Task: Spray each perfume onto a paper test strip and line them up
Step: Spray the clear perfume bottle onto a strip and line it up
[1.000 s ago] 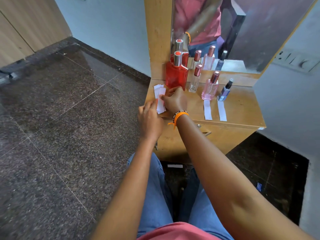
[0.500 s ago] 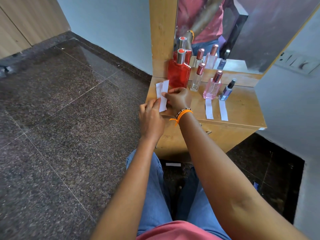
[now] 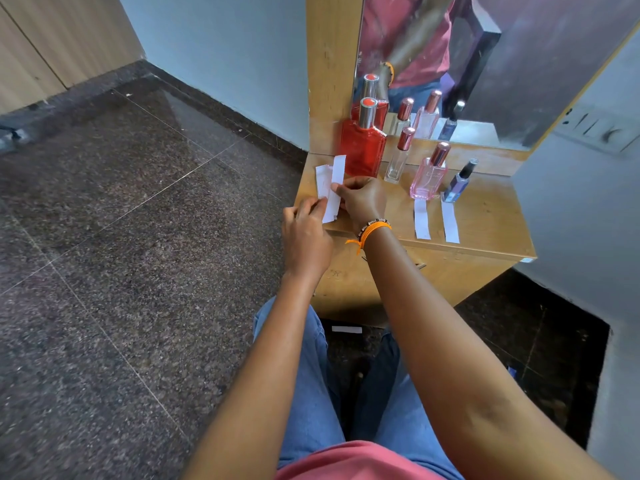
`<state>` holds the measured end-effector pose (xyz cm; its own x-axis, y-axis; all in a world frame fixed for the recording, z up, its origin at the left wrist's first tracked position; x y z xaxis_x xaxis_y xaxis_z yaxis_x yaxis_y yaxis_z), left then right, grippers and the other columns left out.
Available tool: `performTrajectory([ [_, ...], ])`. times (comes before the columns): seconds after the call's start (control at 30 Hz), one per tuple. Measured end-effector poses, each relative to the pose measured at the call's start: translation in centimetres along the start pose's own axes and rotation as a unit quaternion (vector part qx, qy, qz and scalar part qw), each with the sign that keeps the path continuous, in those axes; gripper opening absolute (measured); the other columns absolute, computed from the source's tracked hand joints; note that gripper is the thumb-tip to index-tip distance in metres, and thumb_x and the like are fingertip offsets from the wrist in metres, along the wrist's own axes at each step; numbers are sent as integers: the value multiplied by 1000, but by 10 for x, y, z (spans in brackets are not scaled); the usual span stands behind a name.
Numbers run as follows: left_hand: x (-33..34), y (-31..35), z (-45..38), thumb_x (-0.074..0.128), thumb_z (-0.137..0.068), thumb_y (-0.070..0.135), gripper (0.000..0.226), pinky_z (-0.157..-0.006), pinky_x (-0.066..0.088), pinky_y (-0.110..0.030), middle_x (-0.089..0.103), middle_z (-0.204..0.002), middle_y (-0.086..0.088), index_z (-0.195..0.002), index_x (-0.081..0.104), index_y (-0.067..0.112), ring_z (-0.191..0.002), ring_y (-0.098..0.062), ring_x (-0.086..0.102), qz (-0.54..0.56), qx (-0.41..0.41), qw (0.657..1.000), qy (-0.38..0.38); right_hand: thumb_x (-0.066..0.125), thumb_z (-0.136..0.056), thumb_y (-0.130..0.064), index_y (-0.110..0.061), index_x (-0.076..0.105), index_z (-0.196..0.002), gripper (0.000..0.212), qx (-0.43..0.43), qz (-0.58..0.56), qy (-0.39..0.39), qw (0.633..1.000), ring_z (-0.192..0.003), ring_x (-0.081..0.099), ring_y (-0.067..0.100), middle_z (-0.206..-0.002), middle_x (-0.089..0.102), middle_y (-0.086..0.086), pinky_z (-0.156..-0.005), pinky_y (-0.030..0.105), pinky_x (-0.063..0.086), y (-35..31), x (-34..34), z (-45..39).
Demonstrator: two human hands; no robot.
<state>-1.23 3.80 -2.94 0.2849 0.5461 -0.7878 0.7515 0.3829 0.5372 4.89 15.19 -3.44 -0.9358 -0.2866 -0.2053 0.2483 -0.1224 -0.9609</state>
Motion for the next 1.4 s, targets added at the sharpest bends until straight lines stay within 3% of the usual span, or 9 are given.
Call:
performTrajectory([
  [0.13, 2, -1, 0, 36, -89, -4, 50, -81, 30, -23, 51, -134, -3, -134, 48, 12, -104, -26, 38, 0, -5, 1000, -1, 79, -72, -11, -21, 52, -64, 30, -33, 10, 20, 999, -84, 67, 33, -75, 62, 4, -80, 51, 55, -4, -11, 6],
  [0.3, -3, -6, -5, 37, -92, -1, 45, -84, 32, -25, 50, -136, -6, -135, 46, 10, -106, -28, 40, 27, -20, 999, -12, 78, -70, -7, -13, 49, -63, 30, -129, 85, 55, 986, -62, 51, 17, -59, 50, -7, -62, 34, 46, -4, -33, 22],
  [0.4, -10, -4, -6, 40, -92, 1, 44, -89, 31, -24, 48, -135, -8, -134, 47, 9, -111, -28, 41, 67, -21, 998, 4, 77, -74, -9, -8, 55, -70, 23, -154, 131, 62, 977, -64, 53, 17, -67, 58, 2, -58, 26, 41, 1, -47, 30],
  [0.6, -13, 17, -3, 43, -93, 6, 41, -89, 33, -24, 51, -129, -5, -132, 51, 15, -113, -25, 41, 67, 13, 997, 23, 72, -80, -8, -3, 64, -82, 10, -192, 222, 87, 952, -72, 59, 19, -79, 67, 9, -68, 36, 51, 3, -67, 35],
  [0.83, 1, 44, 1, 43, -92, 3, 39, -88, 23, -11, 54, -123, -2, -128, 54, 15, -113, -19, 40, 109, 38, 993, -8, 71, -82, -13, -6, 67, -95, 15, -211, 311, 89, 922, -83, 61, 27, -97, 65, 12, -67, 32, 46, 0, -70, 34],
  [0.93, 1, 47, -1, 43, -91, 2, 39, -89, 22, -10, 55, -121, -2, -126, 56, 14, -115, -20, 42, 130, 31, 991, -7, 72, -81, -13, -8, 64, -95, 16, -265, 321, 121, 901, -85, 61, 29, -101, 64, 10, -62, 29, 38, -19, -75, 38],
  [1.13, -3, 57, -11, 42, -91, 4, 39, -86, 23, -9, 58, -118, -3, -126, 54, 15, -115, -20, 45, 166, 22, 986, -15, 60, -79, 6, -5, 58, -105, 28, -389, 376, 132, 831, -96, 57, 32, -109, 58, 16, -71, 34, 43, -87, -72, 27],
  [1.3, -3, 67, -10, 45, -90, 1, 34, -81, 22, -9, 60, -113, -4, -118, 59, 14, -112, -24, 48, 182, 33, 982, -27, 52, -84, 9, 0, 52, -115, 32, -336, 512, 63, 788, -116, 48, 37, -124, 52, 21, -92, 42, 44, -105, -57, -8],
  [1.4, -3, 67, -9, 46, -90, 2, 30, -84, 28, -14, 60, -114, -3, -112, 62, 14, -114, -21, 46, 195, 22, 980, -30, 45, -86, 8, 1, 53, -116, 31, -312, 553, 20, 773, -116, 48, 39, -122, 53, 22, -90, 45, 45, -102, -50, -16],
])
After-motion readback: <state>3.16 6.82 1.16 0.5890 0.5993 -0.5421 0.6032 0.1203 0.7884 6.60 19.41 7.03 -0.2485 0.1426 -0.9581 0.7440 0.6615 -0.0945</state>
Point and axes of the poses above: each hand's wrist, its own z-axis away from the middle knuckle, its own x-axis out of the palm, y = z × x, the point moved 6 cm from there along -z, towards the middle knuckle
